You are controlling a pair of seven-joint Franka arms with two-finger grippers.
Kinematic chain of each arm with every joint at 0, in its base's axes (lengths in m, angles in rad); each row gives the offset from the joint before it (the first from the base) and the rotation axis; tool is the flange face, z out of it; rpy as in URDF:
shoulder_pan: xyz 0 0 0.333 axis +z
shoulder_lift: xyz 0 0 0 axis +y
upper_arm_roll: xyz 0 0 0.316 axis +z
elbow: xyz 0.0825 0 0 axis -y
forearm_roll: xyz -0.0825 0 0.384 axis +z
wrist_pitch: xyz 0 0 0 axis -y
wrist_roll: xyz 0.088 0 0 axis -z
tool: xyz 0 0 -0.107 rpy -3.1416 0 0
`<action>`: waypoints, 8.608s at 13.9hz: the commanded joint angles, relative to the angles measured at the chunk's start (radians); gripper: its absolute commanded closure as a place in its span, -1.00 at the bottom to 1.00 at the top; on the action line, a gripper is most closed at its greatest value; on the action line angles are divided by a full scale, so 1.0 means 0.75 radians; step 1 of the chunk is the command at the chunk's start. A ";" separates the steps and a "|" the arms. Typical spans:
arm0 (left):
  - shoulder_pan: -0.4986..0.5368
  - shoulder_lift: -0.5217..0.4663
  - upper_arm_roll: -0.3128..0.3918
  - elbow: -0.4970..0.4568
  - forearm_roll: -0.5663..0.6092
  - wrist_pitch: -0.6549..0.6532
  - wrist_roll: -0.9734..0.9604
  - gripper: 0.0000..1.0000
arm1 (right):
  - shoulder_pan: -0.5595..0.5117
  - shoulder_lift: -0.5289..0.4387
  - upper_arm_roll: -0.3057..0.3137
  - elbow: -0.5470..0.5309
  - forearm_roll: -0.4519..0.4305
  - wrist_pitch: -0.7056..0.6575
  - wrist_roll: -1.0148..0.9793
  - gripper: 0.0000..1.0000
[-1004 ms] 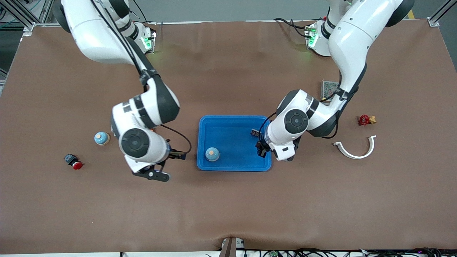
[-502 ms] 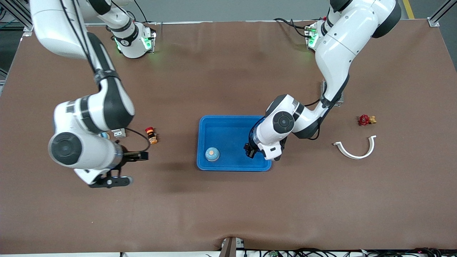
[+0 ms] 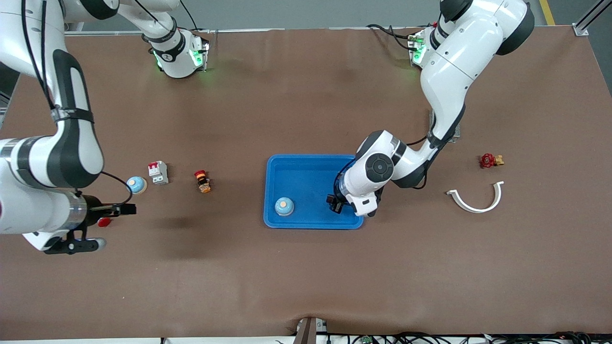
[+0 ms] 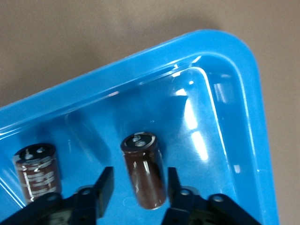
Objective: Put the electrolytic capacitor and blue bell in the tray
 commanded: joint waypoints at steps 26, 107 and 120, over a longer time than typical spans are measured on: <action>0.360 -0.701 -0.001 -0.099 0.025 -0.911 0.709 -1.00 | -0.222 -0.316 0.023 -1.047 0.001 0.965 -0.114 -1.00; 0.307 -1.075 0.422 -0.044 -0.030 -1.144 2.189 -1.00 | 0.244 -0.355 0.035 -0.806 0.067 0.578 0.764 1.00; 0.307 -1.073 0.424 -0.046 -0.030 -1.138 2.187 -1.00 | 0.684 -0.284 0.035 -0.825 0.067 0.879 1.538 1.00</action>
